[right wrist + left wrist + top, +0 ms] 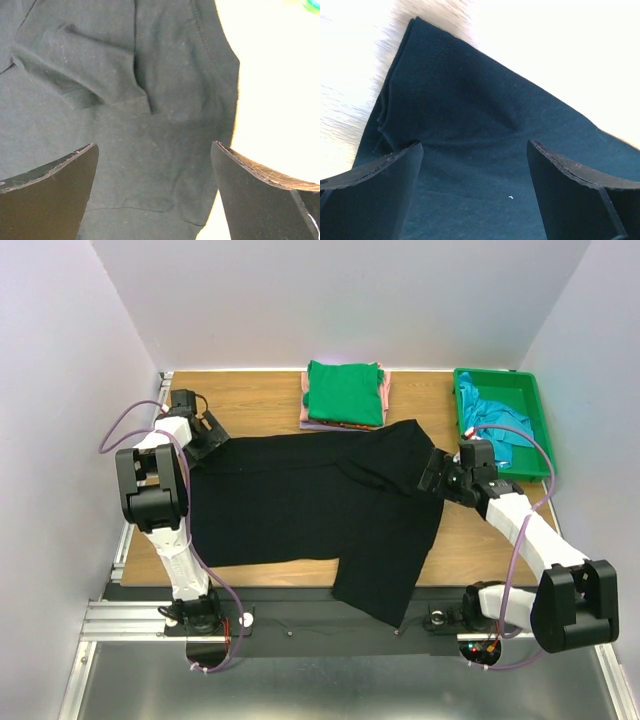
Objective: Fold and stack the t-shirts
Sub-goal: Fold the tshirt
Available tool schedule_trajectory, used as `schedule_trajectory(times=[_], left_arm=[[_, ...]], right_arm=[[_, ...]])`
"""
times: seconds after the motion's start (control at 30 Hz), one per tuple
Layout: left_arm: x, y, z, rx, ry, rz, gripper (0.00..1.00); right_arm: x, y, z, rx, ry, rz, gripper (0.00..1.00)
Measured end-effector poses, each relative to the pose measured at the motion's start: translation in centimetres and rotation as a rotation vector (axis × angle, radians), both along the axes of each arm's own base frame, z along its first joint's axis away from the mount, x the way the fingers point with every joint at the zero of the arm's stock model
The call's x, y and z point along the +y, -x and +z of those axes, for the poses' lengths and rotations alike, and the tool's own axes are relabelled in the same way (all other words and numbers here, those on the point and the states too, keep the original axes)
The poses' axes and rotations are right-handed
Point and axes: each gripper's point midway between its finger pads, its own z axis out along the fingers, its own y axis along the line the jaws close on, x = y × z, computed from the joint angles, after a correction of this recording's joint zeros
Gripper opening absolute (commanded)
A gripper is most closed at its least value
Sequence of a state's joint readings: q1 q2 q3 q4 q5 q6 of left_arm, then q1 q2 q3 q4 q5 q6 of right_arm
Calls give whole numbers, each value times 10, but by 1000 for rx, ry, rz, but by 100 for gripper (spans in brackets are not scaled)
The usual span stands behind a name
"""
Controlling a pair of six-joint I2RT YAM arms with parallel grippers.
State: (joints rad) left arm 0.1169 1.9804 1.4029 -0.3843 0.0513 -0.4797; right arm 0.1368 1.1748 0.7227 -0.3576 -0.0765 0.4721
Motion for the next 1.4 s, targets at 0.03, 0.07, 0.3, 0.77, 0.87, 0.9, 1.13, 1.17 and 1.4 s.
schedule_trajectory(times=[0.03, 0.07, 0.3, 0.77, 0.87, 0.9, 1.13, 1.17, 1.4], left_arm=[[3, 0, 1, -5, 2, 6, 98], [6, 0, 1, -10, 4, 11, 98], [6, 3, 5, -25, 13, 19, 98], [-20, 47, 95, -226, -42, 52, 98], [-34, 52, 84, -218, -29, 27, 98], [-38, 54, 78, -206, -24, 20, 98], [-44, 53, 19, -95, 3, 5, 98], [-45, 53, 8, -73, 8, 2, 98], [-47, 24, 3, -113, 20, -10, 98]], right_arm=[[0, 0, 1, -2, 0, 2, 100], [0, 0, 1, -5, 0, 2, 100], [2, 0, 11, -37, -10, 9, 100], [7, -4, 30, -108, -37, 30, 100], [8, -11, 31, -105, -36, 30, 100], [8, -15, 31, -101, -36, 30, 100], [6, -53, 16, -72, -6, -8, 100], [5, -55, 13, -67, -1, -15, 100], [1, -61, -16, 0, 19, -47, 100]])
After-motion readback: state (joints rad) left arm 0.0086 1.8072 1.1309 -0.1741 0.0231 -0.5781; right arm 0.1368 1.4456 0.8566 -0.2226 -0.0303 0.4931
